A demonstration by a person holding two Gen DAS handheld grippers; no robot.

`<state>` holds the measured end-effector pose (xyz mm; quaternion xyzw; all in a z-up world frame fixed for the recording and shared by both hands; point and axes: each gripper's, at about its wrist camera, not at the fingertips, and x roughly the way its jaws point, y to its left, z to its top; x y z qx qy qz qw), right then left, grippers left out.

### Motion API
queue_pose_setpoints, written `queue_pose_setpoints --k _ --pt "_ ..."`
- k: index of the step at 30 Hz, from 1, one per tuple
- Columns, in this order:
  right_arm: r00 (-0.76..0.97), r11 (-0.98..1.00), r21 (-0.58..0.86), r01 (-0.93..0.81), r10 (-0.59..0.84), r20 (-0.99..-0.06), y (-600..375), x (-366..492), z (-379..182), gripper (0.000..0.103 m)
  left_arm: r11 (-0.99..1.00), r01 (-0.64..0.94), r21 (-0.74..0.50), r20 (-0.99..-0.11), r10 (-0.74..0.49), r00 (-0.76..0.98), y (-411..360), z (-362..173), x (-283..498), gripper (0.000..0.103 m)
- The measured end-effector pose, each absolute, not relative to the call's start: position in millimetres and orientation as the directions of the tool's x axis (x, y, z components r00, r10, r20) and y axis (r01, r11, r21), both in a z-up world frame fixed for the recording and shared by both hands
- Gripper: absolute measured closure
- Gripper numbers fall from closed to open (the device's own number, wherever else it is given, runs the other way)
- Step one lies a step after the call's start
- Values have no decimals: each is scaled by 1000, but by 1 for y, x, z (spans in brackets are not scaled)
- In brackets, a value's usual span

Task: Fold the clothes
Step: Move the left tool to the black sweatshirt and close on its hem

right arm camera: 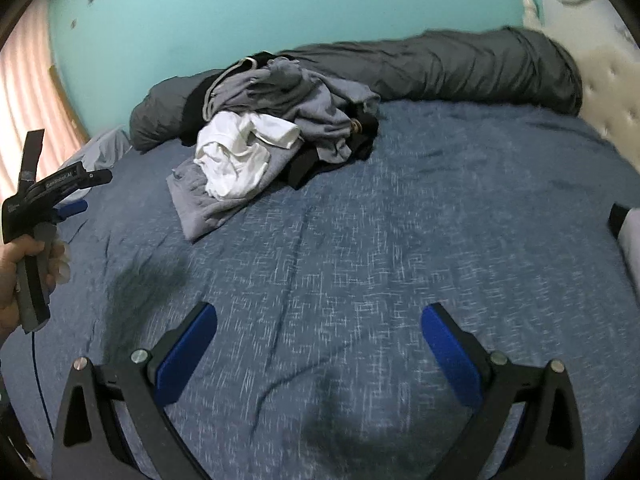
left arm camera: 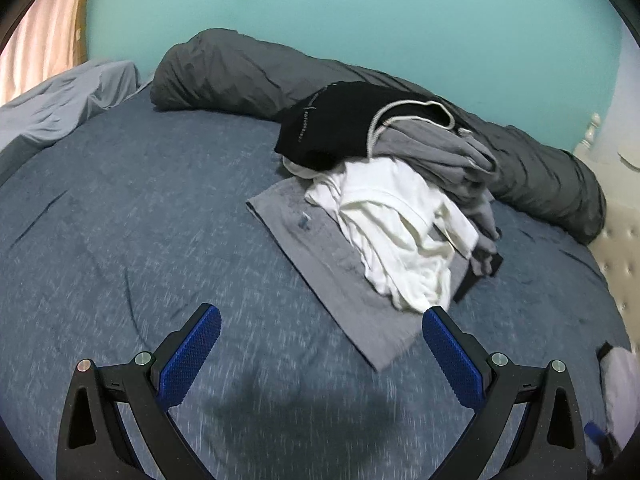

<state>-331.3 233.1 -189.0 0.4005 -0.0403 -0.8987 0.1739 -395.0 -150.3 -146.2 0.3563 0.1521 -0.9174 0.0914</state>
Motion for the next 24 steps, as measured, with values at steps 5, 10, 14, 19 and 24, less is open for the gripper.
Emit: queue_pose_setpoints --k 5,10,14,19,24 --pt "-598 -940 211 268 -334 -729 232 -349 -185 0 -936 293 -196 -718 -67 -693 -159 -141 -435 0" --pt "-590 -947 219 235 -318 -742 235 -372 -178 0 -950 266 -164 -736 -62 -675 -159 -135 -475 0" --pt "-581 -951 226 213 -309 -753 236 -390 -180 0 -944 276 -182 -744 -51 -666 -167 -136 -509 0" --pt "-576 -957 221 190 -291 -764 240 -407 -186 0 -935 299 -192 -745 -60 -665 -181 -134 -553 0" --pt "-557 -963 216 163 -270 -786 243 -426 -197 0 -931 306 -197 -761 -52 -647 -188 -139 -591 1"
